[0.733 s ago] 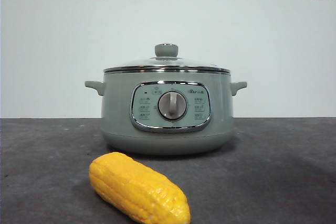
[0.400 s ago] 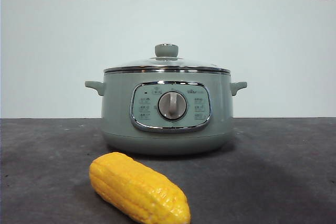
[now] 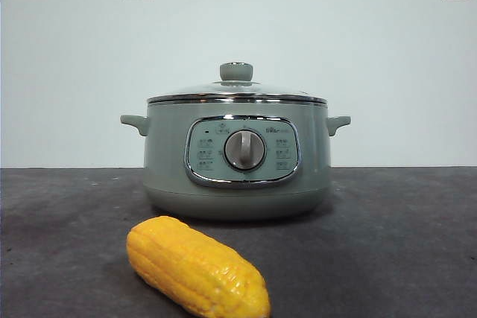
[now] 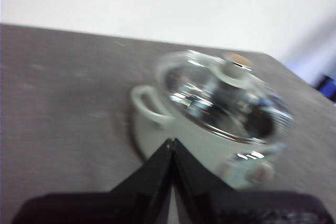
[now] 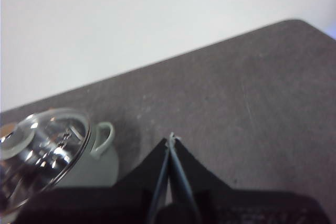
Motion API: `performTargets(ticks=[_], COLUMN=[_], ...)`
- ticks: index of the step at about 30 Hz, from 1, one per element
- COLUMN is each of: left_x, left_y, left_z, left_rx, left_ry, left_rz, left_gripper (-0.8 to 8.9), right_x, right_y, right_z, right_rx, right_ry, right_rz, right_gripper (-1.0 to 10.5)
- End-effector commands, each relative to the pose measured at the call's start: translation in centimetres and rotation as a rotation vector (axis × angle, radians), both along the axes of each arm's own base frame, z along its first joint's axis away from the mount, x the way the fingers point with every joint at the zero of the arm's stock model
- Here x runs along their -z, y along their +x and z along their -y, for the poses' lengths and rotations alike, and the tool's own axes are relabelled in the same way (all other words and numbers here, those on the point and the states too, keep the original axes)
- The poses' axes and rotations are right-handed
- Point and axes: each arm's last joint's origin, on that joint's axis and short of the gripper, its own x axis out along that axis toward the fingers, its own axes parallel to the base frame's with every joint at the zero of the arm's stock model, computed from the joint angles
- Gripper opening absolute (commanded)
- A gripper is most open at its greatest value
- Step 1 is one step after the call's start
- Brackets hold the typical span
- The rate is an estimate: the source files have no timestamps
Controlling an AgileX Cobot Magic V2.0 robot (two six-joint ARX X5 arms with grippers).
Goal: Pick up the corn,open the lid,put the corn in the pot,close the lid
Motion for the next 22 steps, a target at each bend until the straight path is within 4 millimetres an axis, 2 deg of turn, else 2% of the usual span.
performTargets(ticks=[1,7,14,18,22], left_x=[-0.7,-2.0,-3.5,-3.4,-3.0], left_y=[0.4,1.1,0.8,0.5,0.1], left_z=[0.1,0.4,1.0,1.6,2.3], left_rx=[0.056,0.158,0.265,0.307,0.37], left_ry=[-0.024,0.026,0.066,0.068,0.085], left_rz=[-0.053,-0.15,-0.191,-0.22,-0.26], left_gripper=[-0.06,-0.06,-0.06,-0.06,-0.06], right_x=[-0.8,-1.5,-0.9,0.0,1.1], right_y=[0.2,2.1,5.5,7.2,8.6], right_z=[-0.3,-0.8,-1.4,-2.7,-4.9], right_rx=[-0.107,-0.308,-0.466,-0.554,-0.645], right_ry=[0.019,0.002,0.026,0.036,0.017], right_rz=[-0.025,-0.153,-0.313,-0.402,-0.499], right_gripper=[0.0,0.0,0.0,0.0,0.2])
